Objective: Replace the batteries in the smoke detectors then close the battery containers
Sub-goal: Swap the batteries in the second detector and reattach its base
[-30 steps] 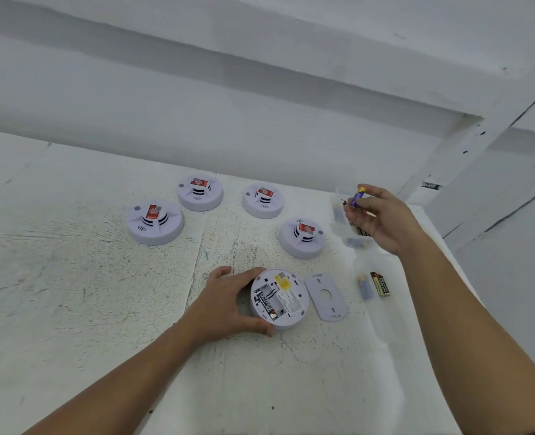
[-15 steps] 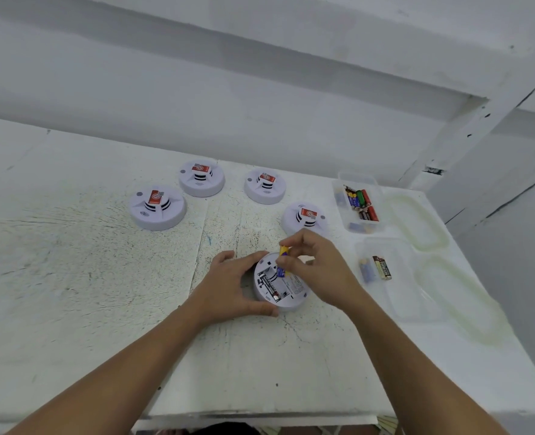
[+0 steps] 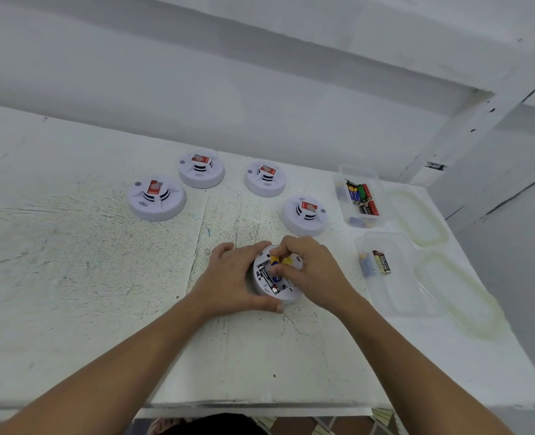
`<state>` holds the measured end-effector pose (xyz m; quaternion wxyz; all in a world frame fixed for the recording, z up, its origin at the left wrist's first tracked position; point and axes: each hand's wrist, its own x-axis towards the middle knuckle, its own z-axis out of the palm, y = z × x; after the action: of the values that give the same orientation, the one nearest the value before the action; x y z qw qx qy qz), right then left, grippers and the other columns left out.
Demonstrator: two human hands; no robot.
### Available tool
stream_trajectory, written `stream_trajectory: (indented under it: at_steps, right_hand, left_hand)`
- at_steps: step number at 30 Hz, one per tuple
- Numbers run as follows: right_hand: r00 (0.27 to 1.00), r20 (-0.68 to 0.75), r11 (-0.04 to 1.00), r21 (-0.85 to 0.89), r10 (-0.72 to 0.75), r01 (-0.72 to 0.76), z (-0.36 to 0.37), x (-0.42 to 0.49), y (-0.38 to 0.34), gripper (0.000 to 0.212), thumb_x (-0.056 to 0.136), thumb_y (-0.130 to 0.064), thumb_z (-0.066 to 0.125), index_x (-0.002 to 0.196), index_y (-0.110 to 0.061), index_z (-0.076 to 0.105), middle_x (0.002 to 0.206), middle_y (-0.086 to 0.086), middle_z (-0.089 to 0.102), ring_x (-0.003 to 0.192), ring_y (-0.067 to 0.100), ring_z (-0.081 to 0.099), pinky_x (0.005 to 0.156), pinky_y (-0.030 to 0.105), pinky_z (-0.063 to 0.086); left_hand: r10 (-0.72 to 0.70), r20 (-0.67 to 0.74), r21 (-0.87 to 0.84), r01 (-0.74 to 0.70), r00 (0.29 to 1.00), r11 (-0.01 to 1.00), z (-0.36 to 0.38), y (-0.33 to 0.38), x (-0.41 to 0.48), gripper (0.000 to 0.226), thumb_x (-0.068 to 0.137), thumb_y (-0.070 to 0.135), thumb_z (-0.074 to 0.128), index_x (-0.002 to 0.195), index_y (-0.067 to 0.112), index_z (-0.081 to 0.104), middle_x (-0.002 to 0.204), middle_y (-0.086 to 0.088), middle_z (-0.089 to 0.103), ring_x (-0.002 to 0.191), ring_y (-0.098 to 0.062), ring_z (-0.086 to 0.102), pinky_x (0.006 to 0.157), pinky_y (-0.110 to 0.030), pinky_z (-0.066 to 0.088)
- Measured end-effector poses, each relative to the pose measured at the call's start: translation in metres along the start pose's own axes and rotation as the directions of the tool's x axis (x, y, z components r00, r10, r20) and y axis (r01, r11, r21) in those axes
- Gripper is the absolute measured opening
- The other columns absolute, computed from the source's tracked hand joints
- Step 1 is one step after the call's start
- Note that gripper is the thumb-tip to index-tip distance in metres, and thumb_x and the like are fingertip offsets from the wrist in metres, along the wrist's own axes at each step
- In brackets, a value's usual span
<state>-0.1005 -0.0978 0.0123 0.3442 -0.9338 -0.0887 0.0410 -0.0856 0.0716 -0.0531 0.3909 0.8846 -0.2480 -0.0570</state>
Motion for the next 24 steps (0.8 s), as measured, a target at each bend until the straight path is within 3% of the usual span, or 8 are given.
stream_trajectory:
  at_steps: [5, 10, 13, 18, 21, 24]
  right_hand:
    - [0.998, 0.061, 1.000, 0.001, 0.008, -0.008, -0.003, 0.002, -0.002, 0.011, 0.080, -0.019, 0.072, 0.085, -0.019, 0.062, 0.083, -0.023, 0.054, 0.091, 0.007, 0.048, 0.074, 0.019, 0.039]
    - [0.993, 0.118, 1.000, -0.022, 0.009, -0.006, -0.007, 0.003, -0.003, 0.014, 0.078, -0.016, 0.074, 0.089, -0.013, 0.066, 0.083, -0.016, 0.054, 0.085, -0.003, 0.045, 0.069, 0.008, 0.036]
    - [0.988, 0.152, 1.000, -0.019, -0.006, 0.009, -0.008, 0.006, -0.002, 0.013, 0.076, -0.015, 0.076, 0.085, -0.014, 0.067, 0.088, -0.004, 0.061, 0.083, 0.000, 0.047, 0.068, 0.009, 0.038]
    - [0.983, 0.184, 0.998, -0.060, 0.011, 0.000, -0.009, 0.009, 0.002, 0.014, 0.078, -0.021, 0.075, 0.086, -0.019, 0.064, 0.090, -0.009, 0.053, 0.094, 0.013, 0.047, 0.078, 0.024, 0.043]
    - [0.993, 0.111, 0.999, -0.031, -0.027, 0.031, -0.002, 0.007, 0.006, 0.011, 0.084, -0.026, 0.069, 0.080, -0.027, 0.058, 0.099, -0.013, 0.048, 0.104, 0.012, 0.044, 0.082, 0.018, 0.039]
    - [0.997, 0.075, 0.999, -0.042, 0.001, 0.002, 0.007, 0.005, 0.009, 0.007, 0.088, -0.025, 0.064, 0.083, -0.026, 0.060, 0.121, -0.010, 0.039, 0.120, 0.011, 0.036, 0.080, 0.008, 0.039]
  left_hand:
    - [-0.009, -0.024, 0.056, 0.011, 1.000, 0.998, 0.002, 0.002, -0.001, 0.106, 0.051, 0.086, 0.056, 0.139, 0.031, 0.034, 0.130, 0.019, 0.050, 0.121, 0.005, 0.039, 0.115, -0.032, 0.005]
    - [0.021, -0.041, 0.136, -0.015, 0.999, 0.991, 0.006, -0.002, -0.003, 0.105, 0.056, 0.089, 0.049, 0.140, 0.028, 0.032, 0.138, 0.015, 0.047, 0.127, 0.001, 0.039, 0.116, -0.040, 0.005]
    - [0.031, -0.042, 0.167, -0.024, 0.999, 0.986, 0.006, -0.002, -0.002, 0.106, 0.057, 0.091, 0.041, 0.140, 0.027, 0.033, 0.139, 0.016, 0.045, 0.127, 0.001, 0.039, 0.116, -0.043, 0.005]
    - [0.044, -0.044, 0.187, -0.035, 0.998, 0.982, 0.007, -0.002, -0.003, 0.105, 0.059, 0.091, 0.040, 0.140, 0.025, 0.034, 0.139, 0.014, 0.046, 0.127, 0.000, 0.041, 0.116, -0.044, 0.006]
    - [0.043, -0.047, 0.183, -0.034, 0.998, 0.982, 0.008, -0.003, -0.003, 0.104, 0.060, 0.089, 0.045, 0.140, 0.024, 0.035, 0.139, 0.014, 0.047, 0.126, -0.001, 0.042, 0.116, -0.044, 0.006]
    - [0.038, -0.053, 0.183, -0.028, 0.998, 0.983, 0.008, -0.003, -0.004, 0.103, 0.059, 0.090, 0.046, 0.139, 0.025, 0.036, 0.140, 0.014, 0.046, 0.127, 0.000, 0.042, 0.116, -0.044, 0.005]
